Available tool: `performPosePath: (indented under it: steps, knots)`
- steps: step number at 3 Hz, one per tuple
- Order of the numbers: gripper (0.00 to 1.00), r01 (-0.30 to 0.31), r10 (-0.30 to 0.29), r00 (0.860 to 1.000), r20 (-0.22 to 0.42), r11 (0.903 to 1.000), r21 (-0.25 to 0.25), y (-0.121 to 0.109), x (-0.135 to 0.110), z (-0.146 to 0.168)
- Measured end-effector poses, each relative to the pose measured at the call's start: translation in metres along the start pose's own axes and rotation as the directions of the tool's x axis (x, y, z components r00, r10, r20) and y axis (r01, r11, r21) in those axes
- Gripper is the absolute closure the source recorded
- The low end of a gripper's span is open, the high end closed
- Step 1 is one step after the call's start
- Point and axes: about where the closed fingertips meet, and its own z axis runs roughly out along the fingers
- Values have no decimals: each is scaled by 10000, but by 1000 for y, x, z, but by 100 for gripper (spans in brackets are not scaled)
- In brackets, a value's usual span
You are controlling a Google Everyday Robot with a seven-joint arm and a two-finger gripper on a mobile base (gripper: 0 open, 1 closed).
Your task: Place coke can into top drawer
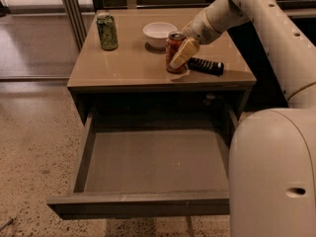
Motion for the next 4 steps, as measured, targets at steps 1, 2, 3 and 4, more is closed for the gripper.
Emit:
performPosePath:
  steps: [1, 2, 3, 4]
  knots:
    - [42, 0, 0, 10000, 0, 10000, -1, 0, 0, 0]
    - [66, 0, 0, 10000, 0, 10000, -1, 0, 0, 0]
    - [89, 566, -563, 9983, 118, 9981, -257, 9, -9, -5]
    - [100, 1269, -1256, 9916, 311, 9908, -469, 30, -15, -21]
